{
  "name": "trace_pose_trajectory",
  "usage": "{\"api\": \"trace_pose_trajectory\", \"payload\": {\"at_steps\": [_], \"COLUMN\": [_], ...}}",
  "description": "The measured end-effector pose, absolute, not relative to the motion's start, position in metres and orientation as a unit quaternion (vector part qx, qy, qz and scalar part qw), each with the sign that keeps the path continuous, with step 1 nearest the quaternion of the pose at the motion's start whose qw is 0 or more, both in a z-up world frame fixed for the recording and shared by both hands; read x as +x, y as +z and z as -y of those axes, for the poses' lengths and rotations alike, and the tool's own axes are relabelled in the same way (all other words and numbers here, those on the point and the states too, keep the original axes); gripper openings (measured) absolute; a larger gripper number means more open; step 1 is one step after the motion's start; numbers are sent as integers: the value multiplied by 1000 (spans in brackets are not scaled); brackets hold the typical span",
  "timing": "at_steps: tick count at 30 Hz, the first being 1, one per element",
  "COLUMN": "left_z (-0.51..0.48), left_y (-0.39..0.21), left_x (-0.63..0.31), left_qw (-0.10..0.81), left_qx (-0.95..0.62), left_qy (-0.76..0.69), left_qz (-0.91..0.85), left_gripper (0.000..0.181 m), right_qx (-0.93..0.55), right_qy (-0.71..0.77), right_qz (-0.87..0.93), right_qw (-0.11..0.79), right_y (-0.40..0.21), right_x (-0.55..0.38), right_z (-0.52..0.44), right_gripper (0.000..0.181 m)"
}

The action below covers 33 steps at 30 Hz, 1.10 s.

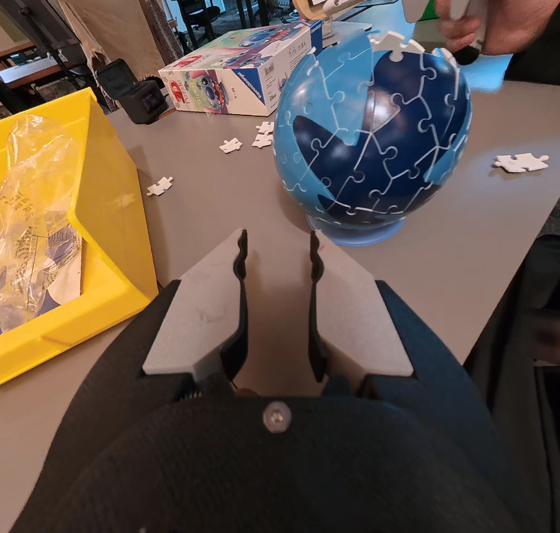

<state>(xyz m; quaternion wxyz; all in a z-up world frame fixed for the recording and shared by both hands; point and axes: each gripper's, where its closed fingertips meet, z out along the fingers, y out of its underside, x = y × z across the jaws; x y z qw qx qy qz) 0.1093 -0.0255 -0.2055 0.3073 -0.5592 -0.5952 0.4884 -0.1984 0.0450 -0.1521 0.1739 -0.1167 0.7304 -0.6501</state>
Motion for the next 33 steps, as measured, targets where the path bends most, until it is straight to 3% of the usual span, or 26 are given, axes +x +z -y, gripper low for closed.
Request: {"api": "trace_pose_trajectory", "payload": {"at_steps": [2, 4, 7, 9, 11, 12, 15, 16, 18, 21, 22, 23, 26, 29, 32, 33], "left_z": [26, 25, 25, 25, 26, 26, 25, 25, 25, 25, 25, 25, 25, 25, 25, 25], "left_y": [-206, -206, -206, -205, -206, -206, -206, -207, -206, -207, -207, -207, -207, -206, -206, -206], "left_x": [109, 109, 109, 109, 109, 109, 109, 108, 108, 108, 108, 108, 108, 108, 108, 108], "left_qw": [306, 306, 307, 306, 305, 305, 304, 305, 305, 306, 306, 306, 306, 306, 307, 307], "left_qx": [-560, -560, -559, -559, -560, -560, -561, -561, -561, -561, -562, -562, -562, -560, -560, -560], "left_qy": [488, 488, 489, 489, 489, 489, 488, 487, 487, 484, 484, 483, 484, 486, 486, 486], "left_qz": [596, 595, 595, 595, 595, 596, 596, 596, 596, 597, 598, 598, 597, 597, 597, 596], "left_gripper": [39, 39, 39, 39, 38, 38, 38, 38, 38, 38, 38, 38, 38, 38, 38, 38], "right_qx": [-110, -110, -99, -118, -125, -113, -141, -141, -136, -201, -208, -208, -218, -207, -230, -240], "right_qy": [-639, -662, -648, -658, -631, -637, -637, -631, -632, -605, -608, -618, -595, -596, -593, -584], "right_qz": [-755, -725, -752, -732, -764, -762, -751, -757, -758, -769, -766, -757, -768, -770, -760, -768], "right_qw": [101, 154, 68, 135, 56, 29, 100, 94, 85, 43, 24, 40, 94, 94, 132, 107], "right_y": [-159, -148, -157, -151, -166, -165, -164, -167, -168, -180, -180, -176, -186, -188, -186, -192], "right_x": [-208, -198, -211, -196, -208, -213, -190, -192, -193, -183, -180, -172, -161, -162, -150, -152], "right_z": [-40, -46, -39, -45, -40, -37, -40, -39, -37, -39, -38, -38, -40, -37, -43, -42], "right_gripper": [86, 91, 97, 82, 78, 104, 80, 82, 102, 82, 88, 97, 75, 99, 68, 69]}}
